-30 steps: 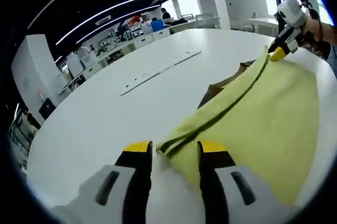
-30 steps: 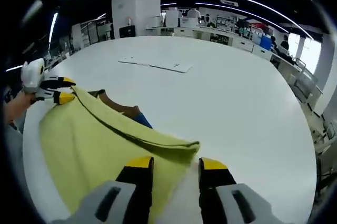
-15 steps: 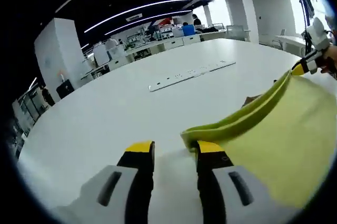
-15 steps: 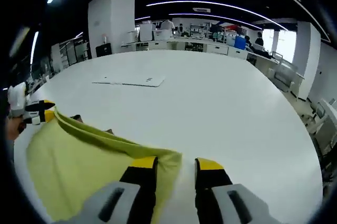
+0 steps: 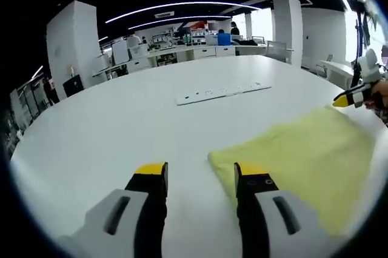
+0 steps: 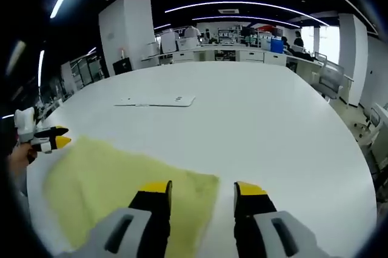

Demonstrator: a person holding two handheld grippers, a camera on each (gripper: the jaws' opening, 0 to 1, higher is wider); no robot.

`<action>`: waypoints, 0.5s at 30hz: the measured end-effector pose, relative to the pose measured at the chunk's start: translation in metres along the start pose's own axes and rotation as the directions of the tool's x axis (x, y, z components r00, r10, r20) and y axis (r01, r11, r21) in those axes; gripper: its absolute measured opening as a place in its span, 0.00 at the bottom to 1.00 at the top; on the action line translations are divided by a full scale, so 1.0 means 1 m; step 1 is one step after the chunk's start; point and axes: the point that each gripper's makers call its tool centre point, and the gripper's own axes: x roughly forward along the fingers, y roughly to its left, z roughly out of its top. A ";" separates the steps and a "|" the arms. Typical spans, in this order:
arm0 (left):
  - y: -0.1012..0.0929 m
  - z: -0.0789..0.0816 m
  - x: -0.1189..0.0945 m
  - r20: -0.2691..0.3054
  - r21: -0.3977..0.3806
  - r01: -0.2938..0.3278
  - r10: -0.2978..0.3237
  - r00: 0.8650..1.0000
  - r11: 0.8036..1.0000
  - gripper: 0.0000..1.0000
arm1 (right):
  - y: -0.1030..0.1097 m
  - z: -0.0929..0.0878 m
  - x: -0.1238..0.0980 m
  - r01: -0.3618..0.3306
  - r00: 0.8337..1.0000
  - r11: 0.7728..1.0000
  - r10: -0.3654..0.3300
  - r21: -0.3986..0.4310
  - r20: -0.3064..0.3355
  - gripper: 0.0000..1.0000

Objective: Fold the garment on the visible template until the final outline fits inside the template.

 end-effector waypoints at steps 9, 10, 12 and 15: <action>-0.017 -0.004 -0.035 0.016 0.061 0.108 -0.109 0.994 0.992 0.60 | 0.018 -0.010 -0.028 -0.077 0.997 0.997 0.076 -0.013 -0.029 0.53; -0.020 -0.004 -0.041 0.020 0.068 0.124 -0.125 0.992 0.990 0.62 | 0.022 -0.010 -0.033 -0.093 0.995 0.995 0.092 -0.021 -0.026 0.55; -0.026 -0.005 -0.050 0.026 0.067 0.162 -0.164 0.986 0.984 0.64 | 0.026 -0.012 -0.040 -0.105 0.994 0.994 0.105 -0.022 -0.029 0.57; -0.034 -0.007 -0.062 0.032 0.045 0.206 -0.208 0.978 0.977 0.67 | 0.033 -0.018 -0.053 -0.125 0.991 0.991 0.123 -0.047 -0.047 0.60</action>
